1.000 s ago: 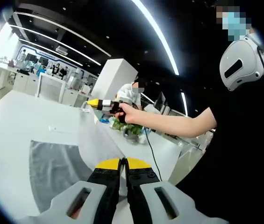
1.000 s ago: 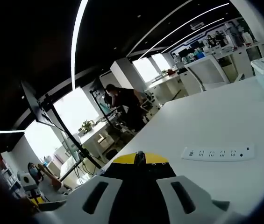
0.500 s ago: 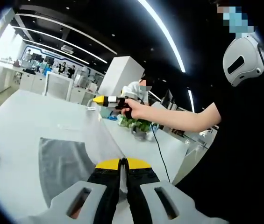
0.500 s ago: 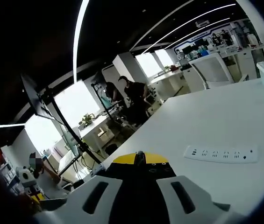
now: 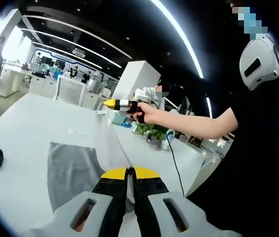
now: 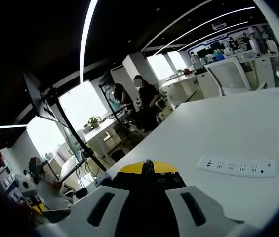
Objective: Fold the towel on the table until its edges align and the towel forms a compact rectangular stack.
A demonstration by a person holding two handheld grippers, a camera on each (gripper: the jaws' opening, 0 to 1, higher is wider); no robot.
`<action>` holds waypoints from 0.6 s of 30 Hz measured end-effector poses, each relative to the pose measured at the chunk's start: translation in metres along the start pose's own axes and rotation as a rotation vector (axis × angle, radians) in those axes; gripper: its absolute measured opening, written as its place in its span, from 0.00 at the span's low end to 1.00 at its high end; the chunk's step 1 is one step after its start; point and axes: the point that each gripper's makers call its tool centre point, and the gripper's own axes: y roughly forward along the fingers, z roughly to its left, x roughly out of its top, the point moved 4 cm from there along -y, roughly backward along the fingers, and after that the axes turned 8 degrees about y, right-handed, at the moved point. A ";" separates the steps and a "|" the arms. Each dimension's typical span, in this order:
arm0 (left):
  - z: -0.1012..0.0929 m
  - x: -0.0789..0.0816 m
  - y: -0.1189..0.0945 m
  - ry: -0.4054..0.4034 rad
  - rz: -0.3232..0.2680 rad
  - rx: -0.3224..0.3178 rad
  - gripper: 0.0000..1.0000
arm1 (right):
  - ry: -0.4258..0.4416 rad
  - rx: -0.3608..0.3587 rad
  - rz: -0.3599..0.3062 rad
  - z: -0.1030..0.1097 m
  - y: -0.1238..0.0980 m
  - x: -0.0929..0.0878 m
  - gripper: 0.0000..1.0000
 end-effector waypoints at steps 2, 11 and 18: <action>0.001 0.000 -0.001 -0.008 -0.002 0.003 0.03 | 0.000 0.002 0.003 0.001 0.002 0.000 0.01; 0.008 -0.014 -0.005 -0.009 0.040 0.052 0.03 | -0.006 -0.005 0.044 -0.003 0.014 -0.014 0.01; 0.011 -0.024 -0.007 0.004 0.074 0.081 0.03 | -0.007 -0.008 0.068 -0.003 0.024 -0.024 0.01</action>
